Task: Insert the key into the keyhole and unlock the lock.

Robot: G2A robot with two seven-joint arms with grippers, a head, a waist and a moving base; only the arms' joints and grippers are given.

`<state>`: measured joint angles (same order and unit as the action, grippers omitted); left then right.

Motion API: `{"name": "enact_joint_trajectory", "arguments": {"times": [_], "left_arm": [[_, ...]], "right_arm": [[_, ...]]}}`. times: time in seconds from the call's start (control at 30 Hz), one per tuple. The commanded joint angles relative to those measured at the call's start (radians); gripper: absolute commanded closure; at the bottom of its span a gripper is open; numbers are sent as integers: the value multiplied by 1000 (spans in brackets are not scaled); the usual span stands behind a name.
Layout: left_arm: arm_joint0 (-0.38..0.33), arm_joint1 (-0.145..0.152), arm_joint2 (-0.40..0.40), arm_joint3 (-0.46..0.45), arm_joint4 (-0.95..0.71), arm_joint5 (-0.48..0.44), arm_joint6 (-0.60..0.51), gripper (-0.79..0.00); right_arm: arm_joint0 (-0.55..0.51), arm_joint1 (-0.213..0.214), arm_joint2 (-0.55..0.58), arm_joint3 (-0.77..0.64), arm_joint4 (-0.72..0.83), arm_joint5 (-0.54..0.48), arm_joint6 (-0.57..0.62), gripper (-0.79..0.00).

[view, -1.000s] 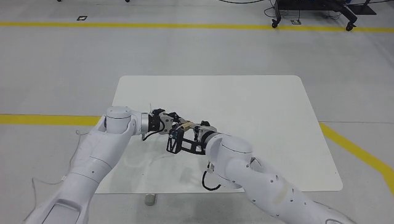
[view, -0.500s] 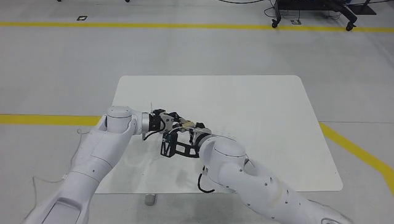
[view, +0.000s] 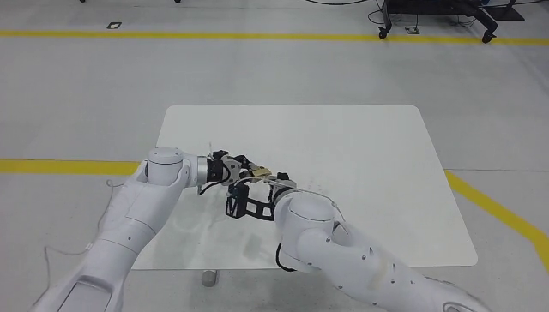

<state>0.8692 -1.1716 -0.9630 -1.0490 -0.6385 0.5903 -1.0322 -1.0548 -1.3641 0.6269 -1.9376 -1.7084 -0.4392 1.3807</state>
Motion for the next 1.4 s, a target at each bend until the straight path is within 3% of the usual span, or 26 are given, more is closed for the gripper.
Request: {"name": "enact_joint_trajectory", "arguments": {"times": [0.0, 0.7, 1.37], "left_arm": [[2, 1, 1, -5, 7, -4, 8, 0], [7, 7, 10, -22, 16, 2, 13, 0], [0, 9, 23, -18, 20, 12, 6, 0]], "right_arm": [[17, -5, -18, 13, 5, 9, 9, 0], [141, -41, -142, 137, 21, 130, 130, 0], [192, -61, -194, 166, 66, 152, 152, 0]]}}
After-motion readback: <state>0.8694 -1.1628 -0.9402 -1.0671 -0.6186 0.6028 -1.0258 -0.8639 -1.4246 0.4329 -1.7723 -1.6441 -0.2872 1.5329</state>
